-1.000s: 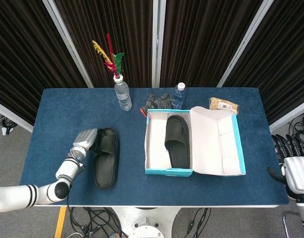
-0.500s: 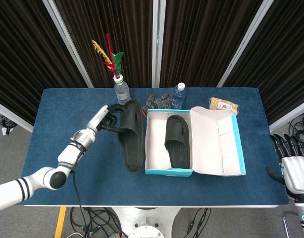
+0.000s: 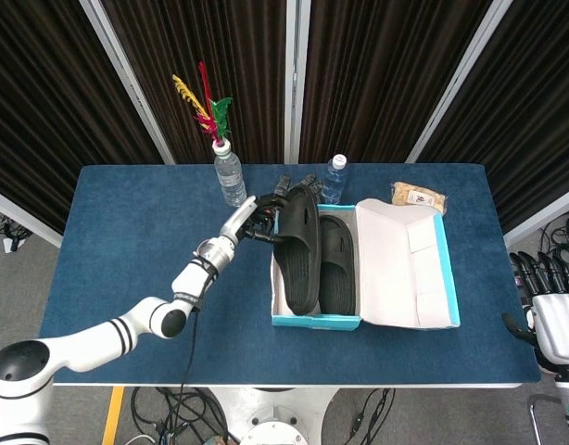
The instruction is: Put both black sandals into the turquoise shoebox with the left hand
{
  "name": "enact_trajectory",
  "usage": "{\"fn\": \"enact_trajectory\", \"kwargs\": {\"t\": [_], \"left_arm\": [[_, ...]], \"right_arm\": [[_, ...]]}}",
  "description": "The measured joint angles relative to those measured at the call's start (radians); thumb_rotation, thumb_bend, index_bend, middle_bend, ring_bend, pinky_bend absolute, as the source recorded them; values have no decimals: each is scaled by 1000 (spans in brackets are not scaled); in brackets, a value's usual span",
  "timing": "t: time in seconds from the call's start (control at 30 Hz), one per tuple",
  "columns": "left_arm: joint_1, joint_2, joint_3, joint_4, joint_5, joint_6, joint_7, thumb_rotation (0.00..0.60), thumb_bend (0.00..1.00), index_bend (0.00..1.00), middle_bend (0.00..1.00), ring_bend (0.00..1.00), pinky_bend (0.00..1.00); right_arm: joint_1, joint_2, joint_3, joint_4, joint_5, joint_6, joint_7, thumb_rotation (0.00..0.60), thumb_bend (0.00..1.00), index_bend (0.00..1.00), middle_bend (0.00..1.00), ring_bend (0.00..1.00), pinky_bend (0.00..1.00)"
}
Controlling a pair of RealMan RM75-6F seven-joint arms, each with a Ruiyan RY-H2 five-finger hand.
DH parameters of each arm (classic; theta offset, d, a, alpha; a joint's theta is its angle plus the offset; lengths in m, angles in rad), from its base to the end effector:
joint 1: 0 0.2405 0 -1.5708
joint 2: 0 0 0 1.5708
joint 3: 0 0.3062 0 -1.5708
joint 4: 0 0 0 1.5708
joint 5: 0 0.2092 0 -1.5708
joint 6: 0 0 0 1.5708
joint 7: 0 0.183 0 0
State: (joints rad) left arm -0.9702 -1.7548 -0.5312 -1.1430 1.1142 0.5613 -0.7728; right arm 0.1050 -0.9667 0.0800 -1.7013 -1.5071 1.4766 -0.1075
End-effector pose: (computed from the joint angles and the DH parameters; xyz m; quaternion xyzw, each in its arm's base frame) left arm -0.0592 0.5008 -0.0725 -0.4532 -0.7159 -0.5231 0.0921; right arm -0.3341 -0.2356 0.2308 0.6264 -0.3198 0.3551 0.6159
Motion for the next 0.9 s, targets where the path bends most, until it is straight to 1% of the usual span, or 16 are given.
{"fn": "enact_trajectory", "kwargs": {"t": [0.07,0.17,0.43,0.6,0.8,0.9], "left_arm": [[-12,-34,7,48,8,7,-8,600,0,584,561,732,642],[-27,-81,12,113,15,19,-32,600,0,585,561,726,612],[-56,-171,36,267,72,70,-95,600,0,585,561,715,588],[-62,-222,72,359,130,125,-144,600,0,589,561,702,580],[-65,-282,117,472,191,191,-250,600,0,595,562,686,564],[-65,-310,149,524,224,217,-304,600,0,596,562,686,559]], "right_arm": [[0,1,1,-1,4,-2,-2,600,118,29,88,0,58],[3,3,2,-3,7,-7,-5,600,118,30,88,0,58],[8,3,5,-6,13,-16,-10,600,118,29,88,0,58],[8,3,5,-5,16,-16,-9,600,118,29,88,0,58],[7,3,6,-5,17,-15,-9,600,119,29,88,0,58],[5,2,5,-6,18,-13,-10,600,119,29,88,0,58]]}}
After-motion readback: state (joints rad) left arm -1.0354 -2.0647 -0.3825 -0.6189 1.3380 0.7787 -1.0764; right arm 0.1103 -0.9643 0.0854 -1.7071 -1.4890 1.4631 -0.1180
